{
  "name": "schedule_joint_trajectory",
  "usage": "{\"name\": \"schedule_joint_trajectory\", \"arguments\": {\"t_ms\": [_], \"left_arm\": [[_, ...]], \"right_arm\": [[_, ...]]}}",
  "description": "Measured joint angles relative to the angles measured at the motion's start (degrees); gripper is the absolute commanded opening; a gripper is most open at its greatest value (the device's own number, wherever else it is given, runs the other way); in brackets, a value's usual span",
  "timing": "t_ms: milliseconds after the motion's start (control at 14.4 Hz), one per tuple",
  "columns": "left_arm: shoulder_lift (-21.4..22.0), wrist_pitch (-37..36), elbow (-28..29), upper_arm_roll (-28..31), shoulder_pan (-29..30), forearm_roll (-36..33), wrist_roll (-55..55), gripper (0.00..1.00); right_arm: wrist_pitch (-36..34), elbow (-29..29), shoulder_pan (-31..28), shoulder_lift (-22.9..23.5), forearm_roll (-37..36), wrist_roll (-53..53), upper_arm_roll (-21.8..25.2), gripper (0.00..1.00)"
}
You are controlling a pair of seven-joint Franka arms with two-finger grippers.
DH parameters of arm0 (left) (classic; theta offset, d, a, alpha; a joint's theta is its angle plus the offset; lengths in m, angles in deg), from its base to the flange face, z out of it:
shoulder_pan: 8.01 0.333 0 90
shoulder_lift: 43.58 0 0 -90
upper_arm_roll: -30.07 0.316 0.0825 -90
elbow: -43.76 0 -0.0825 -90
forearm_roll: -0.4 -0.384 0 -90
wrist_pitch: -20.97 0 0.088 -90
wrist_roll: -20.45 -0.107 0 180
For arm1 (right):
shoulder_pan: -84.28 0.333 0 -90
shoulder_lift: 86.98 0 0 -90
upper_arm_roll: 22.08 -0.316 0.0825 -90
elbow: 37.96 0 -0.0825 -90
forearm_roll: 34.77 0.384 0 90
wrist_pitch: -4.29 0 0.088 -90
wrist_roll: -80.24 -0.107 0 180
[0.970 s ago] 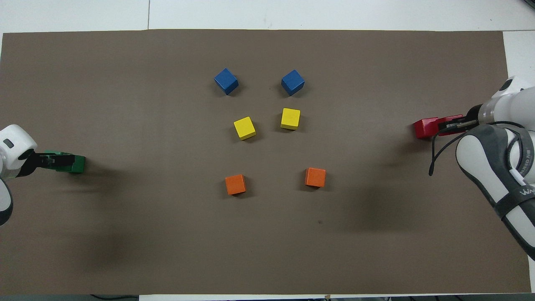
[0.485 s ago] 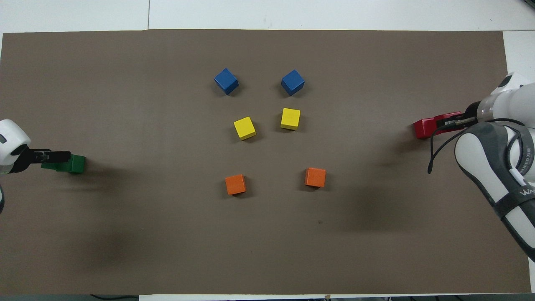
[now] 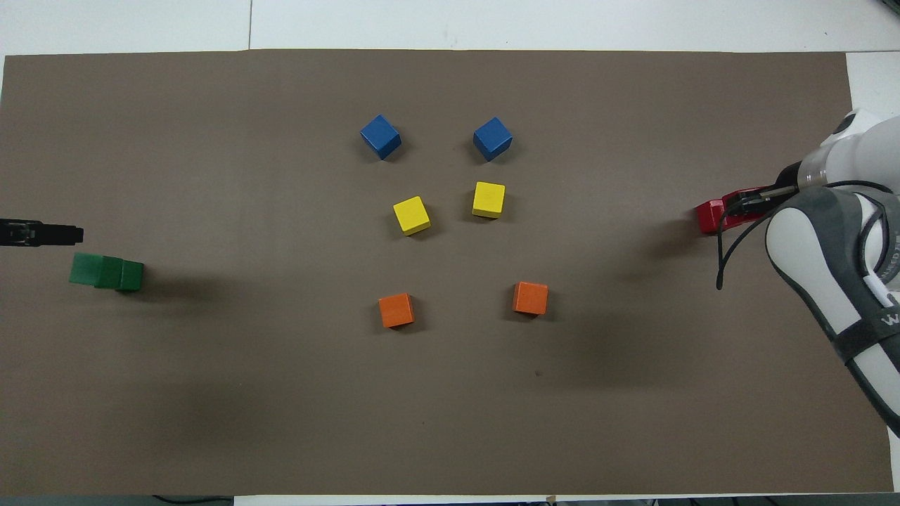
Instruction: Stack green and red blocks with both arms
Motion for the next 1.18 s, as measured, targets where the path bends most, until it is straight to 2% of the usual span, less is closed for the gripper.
{"name": "schedule_joint_trajectory", "arguments": {"t_ms": [139, 485, 1178], "left_arm": [[0.41, -3.17, -2.41, -0.2, -0.51, 0.18, 1.28, 1.0], [0.71, -11.39, -8.64, -0.46, -5.95, 0.18, 15.58, 1.0], [2.01, -22.58, -14.0, -1.42, -6.73, -0.6, 17.64, 1.0]], "right_arm": [[0.0, 0.31, -0.07, 0.43, 0.0, 0.0, 0.01, 0.0], [0.05, 0.82, -0.09, 1.83, 0.0, 0.0, 0.04, 0.0], [1.52, 1.12, -0.19, 3.57, -0.01, 0.0, 0.27, 0.0]]}}
